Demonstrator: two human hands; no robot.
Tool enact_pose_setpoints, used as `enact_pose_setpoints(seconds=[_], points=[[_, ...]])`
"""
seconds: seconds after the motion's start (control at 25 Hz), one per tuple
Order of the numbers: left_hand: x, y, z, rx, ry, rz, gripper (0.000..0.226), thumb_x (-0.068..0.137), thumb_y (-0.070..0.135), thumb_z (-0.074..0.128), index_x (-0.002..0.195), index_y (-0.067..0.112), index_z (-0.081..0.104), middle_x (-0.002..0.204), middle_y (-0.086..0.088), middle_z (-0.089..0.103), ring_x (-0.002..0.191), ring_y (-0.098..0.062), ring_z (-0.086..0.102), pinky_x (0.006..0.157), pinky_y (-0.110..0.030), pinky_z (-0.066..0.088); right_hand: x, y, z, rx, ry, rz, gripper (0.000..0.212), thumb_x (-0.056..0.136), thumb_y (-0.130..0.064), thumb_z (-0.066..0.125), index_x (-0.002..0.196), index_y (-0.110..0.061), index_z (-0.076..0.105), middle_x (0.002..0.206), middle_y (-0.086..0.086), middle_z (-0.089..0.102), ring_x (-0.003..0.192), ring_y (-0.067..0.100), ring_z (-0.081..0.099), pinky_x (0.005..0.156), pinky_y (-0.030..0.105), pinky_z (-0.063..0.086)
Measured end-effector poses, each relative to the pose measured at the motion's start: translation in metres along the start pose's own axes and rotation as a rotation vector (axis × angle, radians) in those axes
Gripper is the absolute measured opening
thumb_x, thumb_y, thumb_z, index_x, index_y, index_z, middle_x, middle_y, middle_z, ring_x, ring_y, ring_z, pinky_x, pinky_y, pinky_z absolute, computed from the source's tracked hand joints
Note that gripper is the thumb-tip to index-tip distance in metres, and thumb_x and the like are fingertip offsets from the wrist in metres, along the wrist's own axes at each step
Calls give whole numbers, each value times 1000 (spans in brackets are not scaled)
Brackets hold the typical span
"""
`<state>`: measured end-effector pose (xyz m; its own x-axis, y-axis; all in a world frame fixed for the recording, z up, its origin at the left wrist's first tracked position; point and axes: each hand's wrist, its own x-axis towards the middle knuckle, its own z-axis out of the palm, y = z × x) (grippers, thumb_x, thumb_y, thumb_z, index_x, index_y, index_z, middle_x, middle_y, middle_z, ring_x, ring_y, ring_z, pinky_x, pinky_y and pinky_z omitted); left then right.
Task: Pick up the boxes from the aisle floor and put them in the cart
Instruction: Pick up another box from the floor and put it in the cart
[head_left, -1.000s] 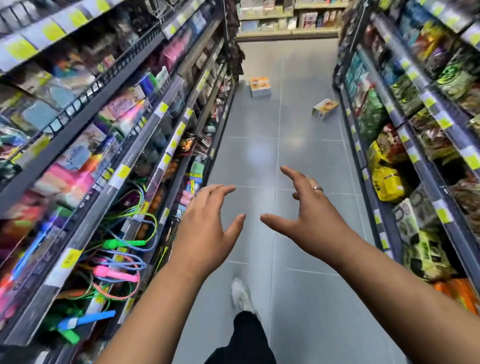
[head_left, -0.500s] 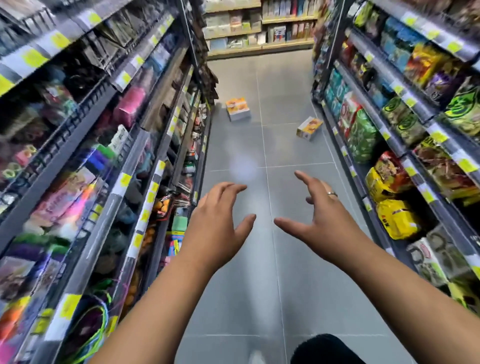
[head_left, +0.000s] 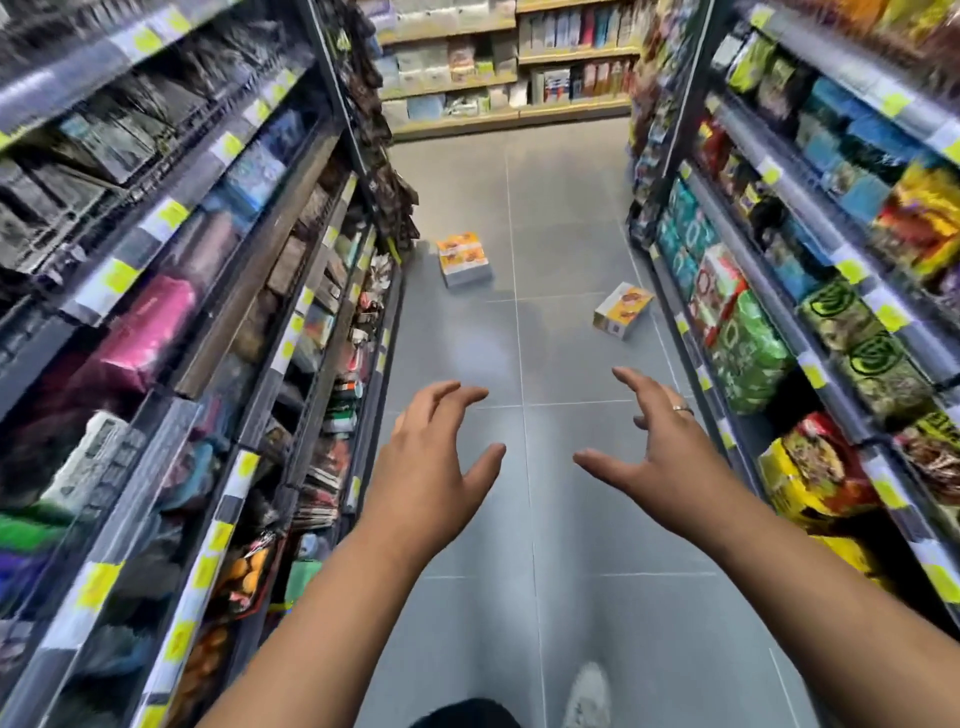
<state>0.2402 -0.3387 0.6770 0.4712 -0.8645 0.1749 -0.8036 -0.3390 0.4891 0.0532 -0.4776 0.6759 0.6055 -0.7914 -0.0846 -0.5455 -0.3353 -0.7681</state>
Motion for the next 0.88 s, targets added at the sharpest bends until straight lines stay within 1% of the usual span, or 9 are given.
enact_pose_setpoints(seconds=[0.12,0.24,0.32,0.44,0.52,0.64,0.76,0.88], points=[[81,-5,13,16,-16,-30,53,87,38,67,136,28,48,141,5,41,132,-17,41,104,-32,37,87,2,-18,-3,-16,-2,87,77,-43,77,147,-37,25,150,-2,28,130,17,43,101,33,40],[162,-22,32,24,-59,-28,55,86,41,66,137,30,46,142,6,40,131,-17,42,105,-33,38,170,8,-26,12,-19,23,87,77,-41,77,147,-38,25,148,-2,29,130,15,42,101,32,39],[222,-39,45,39,-81,-22,57,86,44,65,138,32,44,142,7,40,129,-18,44,104,-34,39,225,15,-26,26,1,38,86,76,-40,78,146,-37,28,146,-3,31,129,15,43,102,32,39],[330,-63,61,36,-99,-22,58,86,44,66,138,33,44,143,7,40,128,-17,45,103,-32,38,319,26,-27,33,45,66,88,74,-41,80,146,-36,30,148,-5,31,129,14,44,102,31,39],[399,-73,71,28,-143,8,59,86,44,66,139,32,43,143,6,41,128,-18,45,104,-33,38,377,28,-35,49,81,129,87,74,-40,80,146,-36,30,149,-4,31,129,14,44,100,29,38],[493,-74,88,22,-193,92,60,86,45,65,140,31,41,142,6,41,128,-18,45,102,-34,41,447,34,-52,67,142,195,86,75,-38,79,146,-36,29,146,-1,33,128,16,44,94,27,36],[582,-60,115,27,-255,119,60,88,45,63,142,32,39,144,7,39,129,-18,42,99,-32,37,515,56,-70,87,166,256,88,75,-39,79,147,-34,28,148,0,31,129,19,43,96,30,38],[661,-48,158,23,-302,160,62,88,45,64,142,31,39,144,6,40,129,-19,42,100,-32,37,583,93,-95,85,185,334,89,75,-39,80,148,-33,28,150,3,31,130,20,42,98,31,37]])
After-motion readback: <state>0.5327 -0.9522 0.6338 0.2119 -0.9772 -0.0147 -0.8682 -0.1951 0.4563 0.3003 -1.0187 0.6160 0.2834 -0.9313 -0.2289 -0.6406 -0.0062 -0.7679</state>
